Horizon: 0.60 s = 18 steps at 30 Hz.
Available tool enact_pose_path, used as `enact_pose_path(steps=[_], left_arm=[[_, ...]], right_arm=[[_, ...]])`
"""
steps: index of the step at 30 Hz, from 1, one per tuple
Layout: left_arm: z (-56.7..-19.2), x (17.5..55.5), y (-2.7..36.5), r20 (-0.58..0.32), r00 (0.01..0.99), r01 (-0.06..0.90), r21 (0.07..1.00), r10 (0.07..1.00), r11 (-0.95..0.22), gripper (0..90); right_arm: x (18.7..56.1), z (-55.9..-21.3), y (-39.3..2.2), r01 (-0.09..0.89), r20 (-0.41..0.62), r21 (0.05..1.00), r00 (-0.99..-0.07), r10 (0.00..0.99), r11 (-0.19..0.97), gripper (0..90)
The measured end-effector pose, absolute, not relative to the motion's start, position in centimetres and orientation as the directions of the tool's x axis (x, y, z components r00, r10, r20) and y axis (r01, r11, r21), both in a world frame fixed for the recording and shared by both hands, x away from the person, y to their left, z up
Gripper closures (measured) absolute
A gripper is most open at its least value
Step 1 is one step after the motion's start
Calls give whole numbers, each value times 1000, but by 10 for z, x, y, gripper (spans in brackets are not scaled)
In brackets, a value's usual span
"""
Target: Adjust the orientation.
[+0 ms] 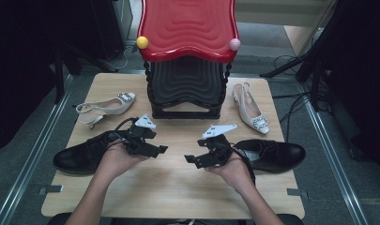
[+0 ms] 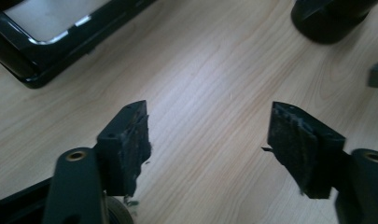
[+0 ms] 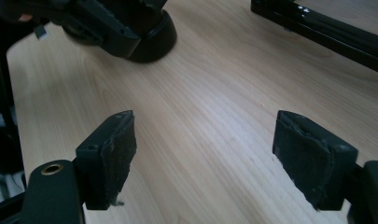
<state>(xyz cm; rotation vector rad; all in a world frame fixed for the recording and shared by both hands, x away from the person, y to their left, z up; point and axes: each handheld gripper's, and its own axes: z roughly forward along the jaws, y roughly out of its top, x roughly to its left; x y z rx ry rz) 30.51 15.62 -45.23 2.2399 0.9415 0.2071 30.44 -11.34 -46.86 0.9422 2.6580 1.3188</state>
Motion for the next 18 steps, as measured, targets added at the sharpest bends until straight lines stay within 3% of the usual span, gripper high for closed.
enact_pose_path(steps=[10,18], left_arm=[[-458,307,176,-161,727,588,648,668,-484,385],[-453,300,189,-187,716,599,660,673,-453,462]], right_arm=[[312,-495,-112,508,242,715,-825,511,481,372],[309,-492,-111,484,229,736,-836,500,473,389]])
